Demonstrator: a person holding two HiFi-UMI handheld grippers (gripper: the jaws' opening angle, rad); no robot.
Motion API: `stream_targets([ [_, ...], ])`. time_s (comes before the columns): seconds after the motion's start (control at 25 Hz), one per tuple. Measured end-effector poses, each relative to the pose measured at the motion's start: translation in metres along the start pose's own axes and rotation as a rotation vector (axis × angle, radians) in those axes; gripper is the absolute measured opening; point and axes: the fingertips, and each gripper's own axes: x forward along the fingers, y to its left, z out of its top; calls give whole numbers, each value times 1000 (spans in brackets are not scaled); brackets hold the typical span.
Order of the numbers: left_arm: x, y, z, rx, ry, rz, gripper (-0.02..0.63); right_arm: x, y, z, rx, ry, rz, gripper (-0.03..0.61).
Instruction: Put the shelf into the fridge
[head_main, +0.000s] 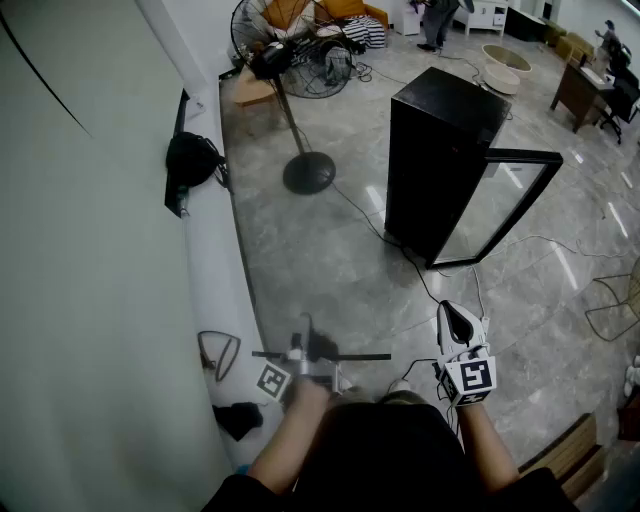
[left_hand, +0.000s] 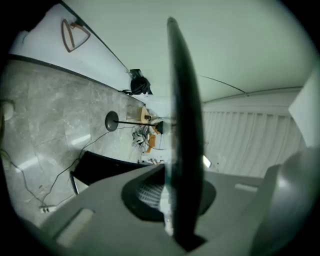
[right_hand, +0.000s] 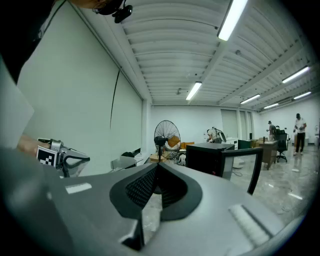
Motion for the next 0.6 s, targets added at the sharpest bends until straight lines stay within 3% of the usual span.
stream_targets([
  [0.6, -18, 4, -66, 21, -57, -38, 17, -35, -47, -14, 35, -45, 62, 3],
])
